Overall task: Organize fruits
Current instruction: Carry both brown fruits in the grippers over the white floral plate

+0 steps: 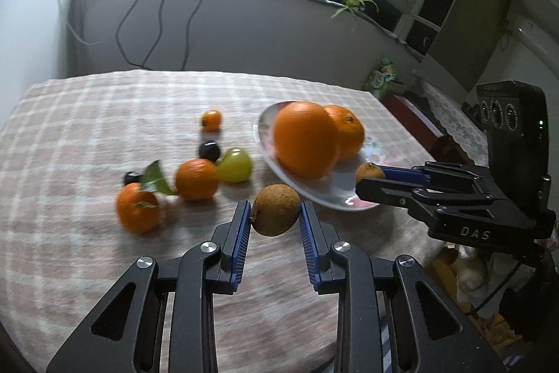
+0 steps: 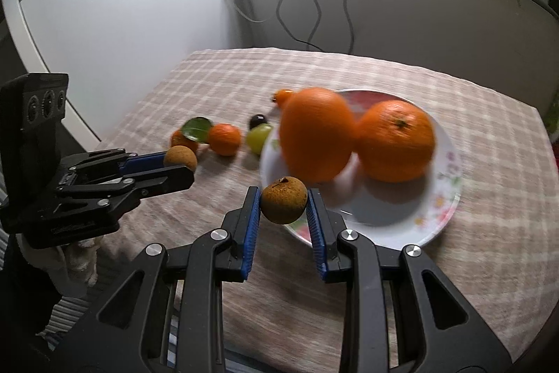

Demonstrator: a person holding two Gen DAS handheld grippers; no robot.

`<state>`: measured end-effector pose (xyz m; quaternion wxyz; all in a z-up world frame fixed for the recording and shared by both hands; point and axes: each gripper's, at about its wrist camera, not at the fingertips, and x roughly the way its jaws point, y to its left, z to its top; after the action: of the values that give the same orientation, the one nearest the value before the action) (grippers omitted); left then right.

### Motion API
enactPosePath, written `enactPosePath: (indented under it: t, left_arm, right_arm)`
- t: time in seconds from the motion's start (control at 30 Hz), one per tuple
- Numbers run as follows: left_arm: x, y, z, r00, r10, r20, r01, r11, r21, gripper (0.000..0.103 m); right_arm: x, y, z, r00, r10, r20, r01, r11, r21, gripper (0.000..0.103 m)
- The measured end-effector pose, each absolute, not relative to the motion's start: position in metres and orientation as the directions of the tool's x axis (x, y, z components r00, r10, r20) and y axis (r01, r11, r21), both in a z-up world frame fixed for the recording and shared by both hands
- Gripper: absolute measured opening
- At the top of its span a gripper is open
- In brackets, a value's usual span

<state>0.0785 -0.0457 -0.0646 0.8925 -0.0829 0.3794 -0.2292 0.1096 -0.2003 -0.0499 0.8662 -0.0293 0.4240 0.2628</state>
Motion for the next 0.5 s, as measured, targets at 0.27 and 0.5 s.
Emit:
enactPosePath:
  t: [0.27, 0.5]
  left_arm:
    - [0.088, -0.080, -0.064, 0.582, -0.498, -0.643, 0.389, 0.865, -0.317, 0.027]
    - [0.095, -0.105, -0.066, 0.570, -0.504, -0.649, 0.416, 0.858, -0.300, 0.027]
  right_arm:
    - [0.119, -0.233, -0.054, 0.536, 0.375, -0.757, -0.418, 0.896, 0.148, 0.028]
    - [0.129, -0.254, -0.059, 0.549, 0.338, -0.765, -0.379, 0.916, 0.132, 0.028]
